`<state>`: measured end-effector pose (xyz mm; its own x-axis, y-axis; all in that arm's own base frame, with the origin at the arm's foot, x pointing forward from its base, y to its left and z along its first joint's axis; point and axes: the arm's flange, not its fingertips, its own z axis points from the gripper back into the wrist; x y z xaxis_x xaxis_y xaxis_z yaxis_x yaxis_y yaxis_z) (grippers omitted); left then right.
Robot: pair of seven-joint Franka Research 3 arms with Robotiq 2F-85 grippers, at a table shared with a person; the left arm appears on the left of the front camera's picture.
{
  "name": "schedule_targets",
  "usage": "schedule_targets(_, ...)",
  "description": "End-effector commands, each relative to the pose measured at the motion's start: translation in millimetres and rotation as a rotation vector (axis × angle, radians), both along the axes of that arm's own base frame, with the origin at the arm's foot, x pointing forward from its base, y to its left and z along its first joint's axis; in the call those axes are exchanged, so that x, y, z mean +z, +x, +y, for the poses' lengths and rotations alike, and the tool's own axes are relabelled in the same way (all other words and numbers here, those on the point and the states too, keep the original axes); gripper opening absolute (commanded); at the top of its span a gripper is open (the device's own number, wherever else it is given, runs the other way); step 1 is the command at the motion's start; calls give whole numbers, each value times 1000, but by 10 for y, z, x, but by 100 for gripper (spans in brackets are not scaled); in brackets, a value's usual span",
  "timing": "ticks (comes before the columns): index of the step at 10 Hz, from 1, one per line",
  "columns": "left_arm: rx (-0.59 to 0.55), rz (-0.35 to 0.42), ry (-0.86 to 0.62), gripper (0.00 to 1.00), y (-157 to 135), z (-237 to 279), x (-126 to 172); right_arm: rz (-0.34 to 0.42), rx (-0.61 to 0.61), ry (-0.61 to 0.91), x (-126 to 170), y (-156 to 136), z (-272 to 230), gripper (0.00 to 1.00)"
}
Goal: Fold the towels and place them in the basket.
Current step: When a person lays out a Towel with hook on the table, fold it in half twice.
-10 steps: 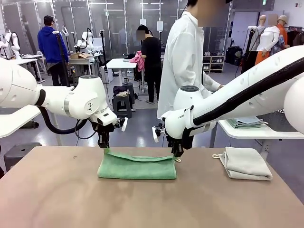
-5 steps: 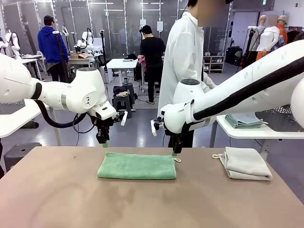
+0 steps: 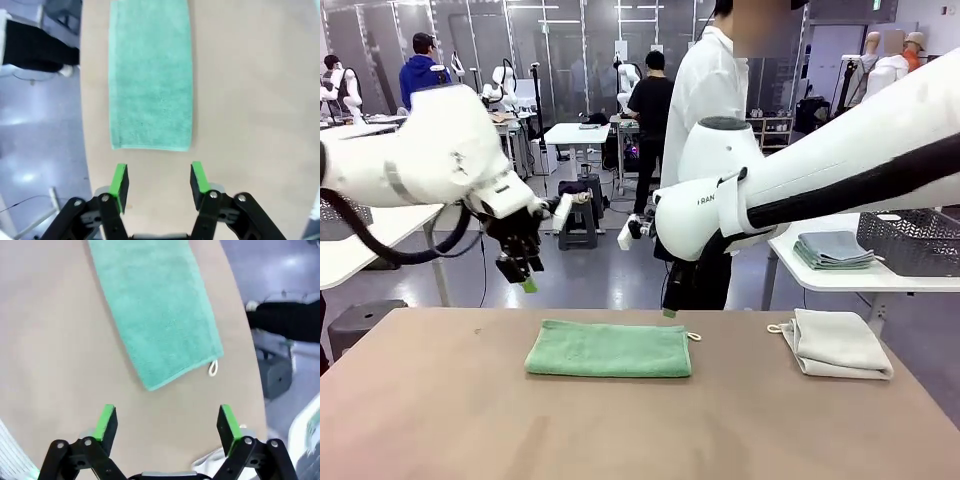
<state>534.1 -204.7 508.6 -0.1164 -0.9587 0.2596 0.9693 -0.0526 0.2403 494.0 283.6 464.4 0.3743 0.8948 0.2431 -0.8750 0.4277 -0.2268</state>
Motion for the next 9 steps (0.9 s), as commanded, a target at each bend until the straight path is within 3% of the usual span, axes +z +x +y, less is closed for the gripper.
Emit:
schedule_targets(1, -13, -5, -126, 63, -253, 435, -58, 31, -286, 17, -37, -296, 171, 100)
schedule_targets(2, -17, 1, -177, 63, -275, 595, -37, 33, -380, 20, -23, -354, 153, 100)
schedule_targets(3, -24, 22, -236, 63, -271, 779, -41, 36, -396, 37, -31, -403, 137, 100)
schedule_targets(4, -40, 64, -304, 63, -243, 924, -70, 31, -274, 64, -27, -434, 122, 100)
schedule_targets(6, -29, 130, -396, 63, -226, 1190, -103, 38, -341, 41, 40, -384, 95, 100)
schedule_targets(9, -18, 142, -534, 63, -231, 1514, -236, 38, -341, 41, 40, -384, 95, 100)
